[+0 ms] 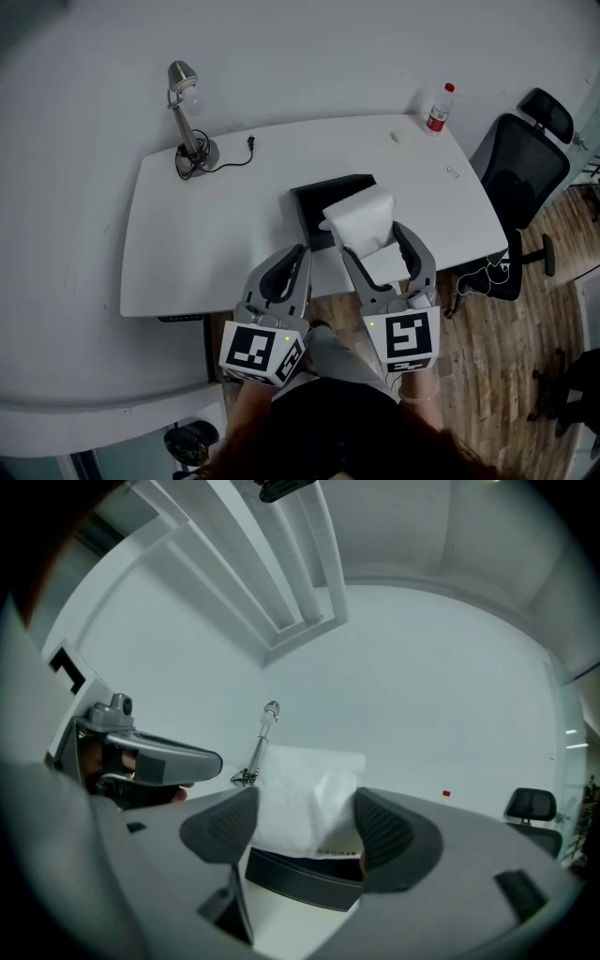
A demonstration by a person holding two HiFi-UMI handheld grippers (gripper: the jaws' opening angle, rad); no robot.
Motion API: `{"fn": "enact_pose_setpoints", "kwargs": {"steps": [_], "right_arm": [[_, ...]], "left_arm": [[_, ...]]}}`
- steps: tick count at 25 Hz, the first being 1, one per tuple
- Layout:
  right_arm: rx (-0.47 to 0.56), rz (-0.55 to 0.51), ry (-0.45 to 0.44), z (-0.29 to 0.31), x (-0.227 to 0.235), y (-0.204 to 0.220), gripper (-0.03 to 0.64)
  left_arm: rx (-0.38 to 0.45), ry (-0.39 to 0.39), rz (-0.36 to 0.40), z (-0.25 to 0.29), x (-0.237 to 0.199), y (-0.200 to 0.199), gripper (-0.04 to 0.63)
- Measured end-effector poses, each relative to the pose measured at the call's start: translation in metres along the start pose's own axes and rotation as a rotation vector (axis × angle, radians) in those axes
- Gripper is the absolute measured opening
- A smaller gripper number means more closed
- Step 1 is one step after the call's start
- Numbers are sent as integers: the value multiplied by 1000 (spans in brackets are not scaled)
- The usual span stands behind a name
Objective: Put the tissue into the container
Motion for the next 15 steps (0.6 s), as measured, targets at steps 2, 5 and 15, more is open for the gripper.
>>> {"fn": "enact_pose_setpoints", "kwargs": {"steps": [2,5,15], "right_arm": [[-3,9,-1,7,3,2,344],[-16,9,-5,17,7,5,344],[-48,58,-3,49,18,23,341]], "left_arm": [[-7,2,0,7,-3,2,44],[-9,5,-1,17,-7,3,44],[-31,-3,-8,42,-25,9,44]]}}
Point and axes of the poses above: the fingertips, and each gripper's own axes: z forward along the fingers, x to its right, y out of its underside, the point moved 7 cm from there along -z, backward along the fingers, and after that the axes turned 3 degrees about y, right-handed, at the moved point
